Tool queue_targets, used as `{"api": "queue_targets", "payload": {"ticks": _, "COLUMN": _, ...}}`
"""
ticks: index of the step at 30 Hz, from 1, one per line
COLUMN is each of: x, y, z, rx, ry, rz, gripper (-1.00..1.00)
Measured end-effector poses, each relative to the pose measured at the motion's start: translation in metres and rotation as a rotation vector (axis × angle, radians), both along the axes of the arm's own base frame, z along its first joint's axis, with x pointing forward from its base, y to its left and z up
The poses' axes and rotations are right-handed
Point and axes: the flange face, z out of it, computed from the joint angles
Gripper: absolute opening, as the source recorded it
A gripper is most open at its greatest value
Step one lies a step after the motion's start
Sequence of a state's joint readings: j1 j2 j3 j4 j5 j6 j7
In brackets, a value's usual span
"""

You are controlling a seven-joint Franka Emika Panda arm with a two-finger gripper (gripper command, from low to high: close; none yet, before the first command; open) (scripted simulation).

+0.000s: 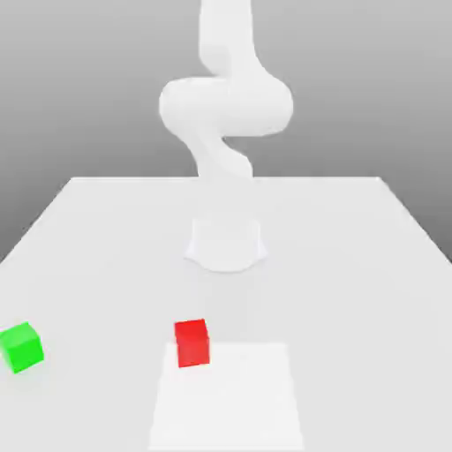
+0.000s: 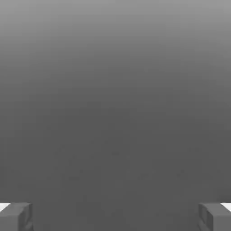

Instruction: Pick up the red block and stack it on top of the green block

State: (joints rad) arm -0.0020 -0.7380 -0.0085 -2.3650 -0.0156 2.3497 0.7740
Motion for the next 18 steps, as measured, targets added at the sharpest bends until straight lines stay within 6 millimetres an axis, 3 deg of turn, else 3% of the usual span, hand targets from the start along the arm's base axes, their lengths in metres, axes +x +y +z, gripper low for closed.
{"api": "queue_targets", "payload": {"ticks": 4, "x": 0.034, "y": -0.012, "z": -0.099, "rx": -0.042, "ry": 0.150, "rz": 0.027, "gripper": 0.00}}
{"api": "queue_targets", "payload": {"ticks": 9, "x": 0.042, "y": -0.029, "z": -0.224, "rx": -0.072, "ry": 0.338, "rz": 0.070, "gripper": 0.00}}
{"api": "queue_targets", "payload": {"ticks": 13, "x": 0.020, "y": -0.040, "z": -0.326, "rx": -0.077, "ry": 0.499, "rz": 0.116, "gripper": 0.00}}
{"api": "queue_targets", "payload": {"ticks": 18, "x": -0.033, "y": -0.048, "z": -0.450, "rx": -0.061, "ry": 0.694, "rz": 0.182, "gripper": 0.00}}
